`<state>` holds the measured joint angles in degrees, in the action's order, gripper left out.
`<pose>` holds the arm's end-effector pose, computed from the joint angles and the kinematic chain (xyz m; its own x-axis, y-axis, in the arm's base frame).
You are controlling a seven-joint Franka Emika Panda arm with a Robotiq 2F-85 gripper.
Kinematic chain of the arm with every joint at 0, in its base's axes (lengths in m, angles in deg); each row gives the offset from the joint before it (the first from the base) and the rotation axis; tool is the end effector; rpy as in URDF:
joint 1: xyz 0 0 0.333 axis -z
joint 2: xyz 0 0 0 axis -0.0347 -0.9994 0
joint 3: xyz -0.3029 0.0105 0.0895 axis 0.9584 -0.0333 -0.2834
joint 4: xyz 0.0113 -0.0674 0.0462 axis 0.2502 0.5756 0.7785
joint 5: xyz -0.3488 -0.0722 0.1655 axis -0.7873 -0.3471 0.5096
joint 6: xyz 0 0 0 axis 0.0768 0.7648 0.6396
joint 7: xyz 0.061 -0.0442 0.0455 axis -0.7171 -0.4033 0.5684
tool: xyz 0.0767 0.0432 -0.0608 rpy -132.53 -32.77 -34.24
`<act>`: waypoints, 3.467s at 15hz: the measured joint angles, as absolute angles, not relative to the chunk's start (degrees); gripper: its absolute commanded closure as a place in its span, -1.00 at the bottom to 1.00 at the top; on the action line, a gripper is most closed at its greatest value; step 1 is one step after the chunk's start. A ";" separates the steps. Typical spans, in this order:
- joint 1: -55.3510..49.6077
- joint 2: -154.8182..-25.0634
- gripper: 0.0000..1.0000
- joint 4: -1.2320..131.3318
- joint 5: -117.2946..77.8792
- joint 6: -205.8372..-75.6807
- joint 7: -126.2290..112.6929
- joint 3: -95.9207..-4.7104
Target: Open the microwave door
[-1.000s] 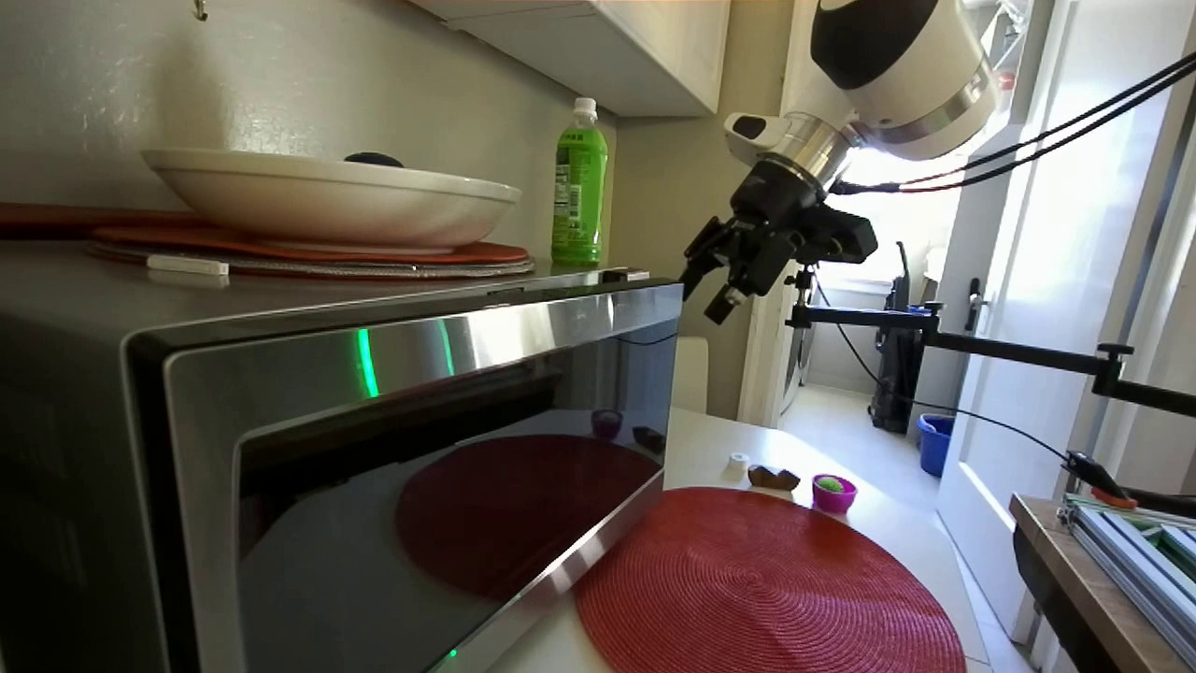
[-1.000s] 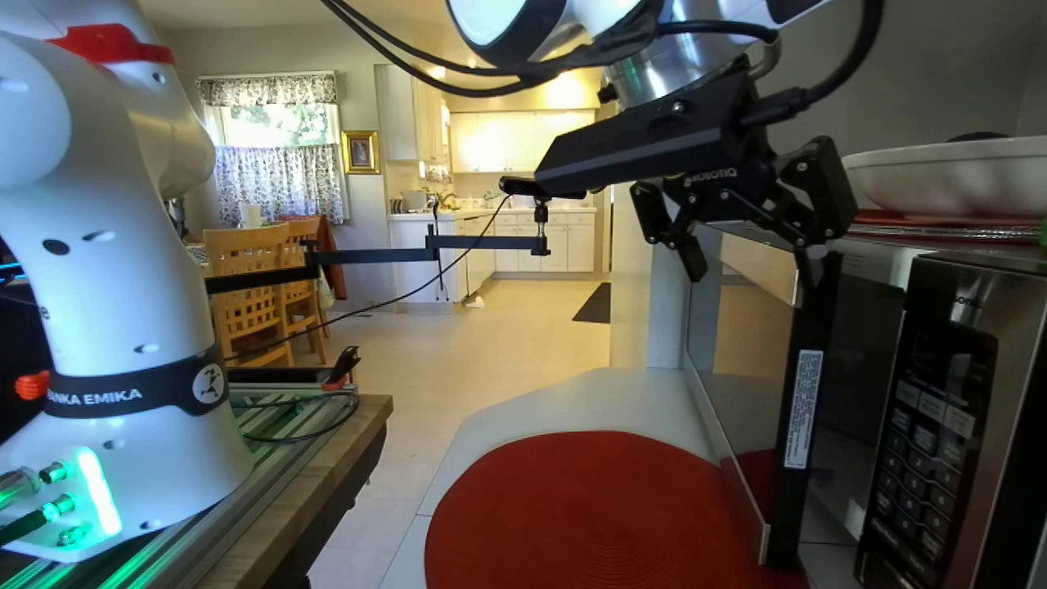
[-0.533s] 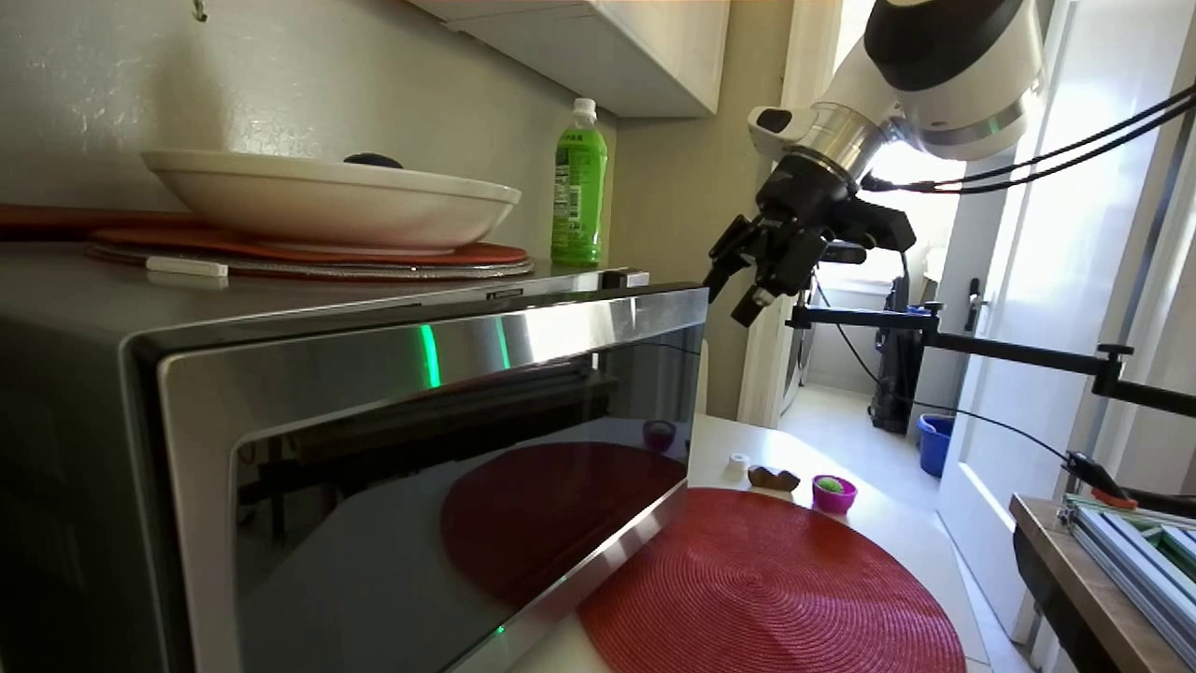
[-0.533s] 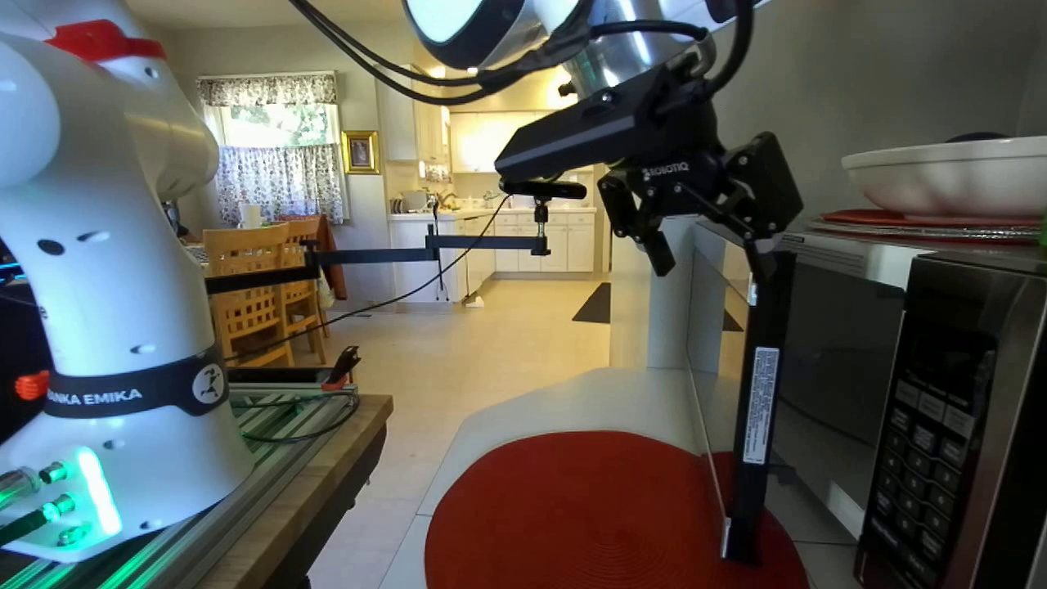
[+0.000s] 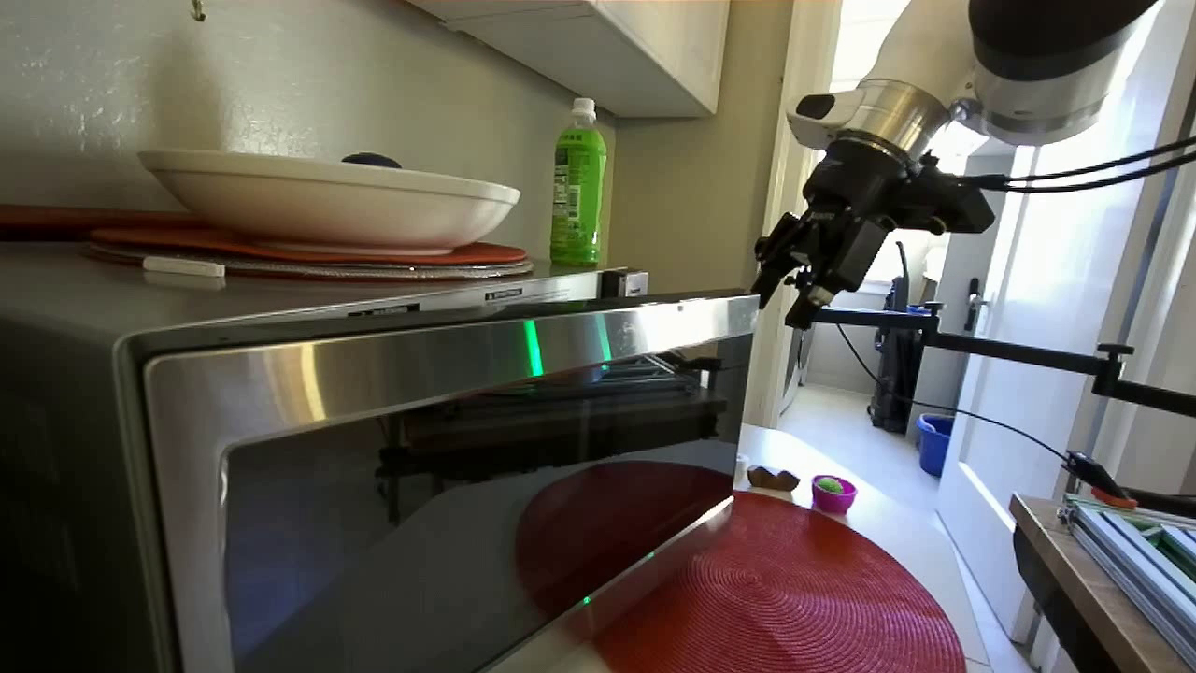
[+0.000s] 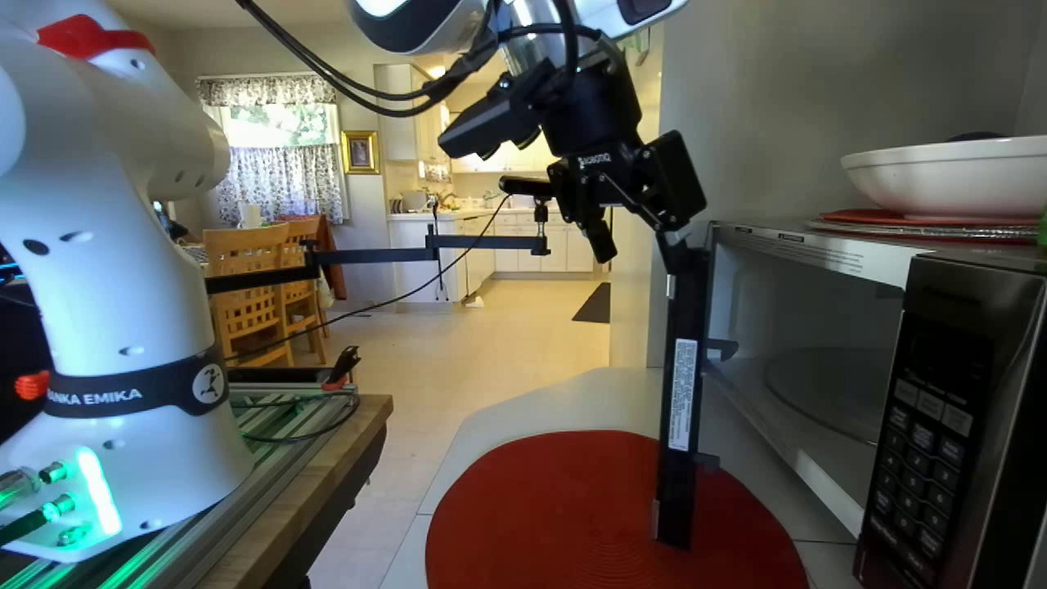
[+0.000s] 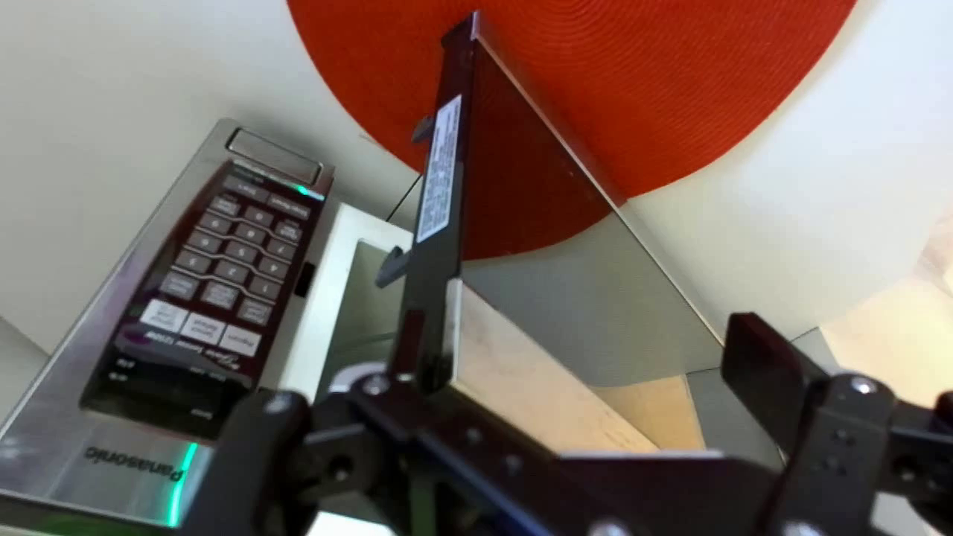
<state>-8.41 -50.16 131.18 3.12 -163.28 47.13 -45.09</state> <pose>0.3984 -0.0299 0.3701 0.7814 0.4549 0.4271 0.4862 -0.8729 0.0403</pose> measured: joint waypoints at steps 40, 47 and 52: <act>-10.54 -46.21 -1.00 125.14 -38.44 -137.82 12.46 -60.06; -9.32 -48.32 -1.00 124.80 -35.62 -137.52 6.27 -61.01; -9.65 -49.83 -1.00 124.10 -27.40 -135.81 5.84 -60.97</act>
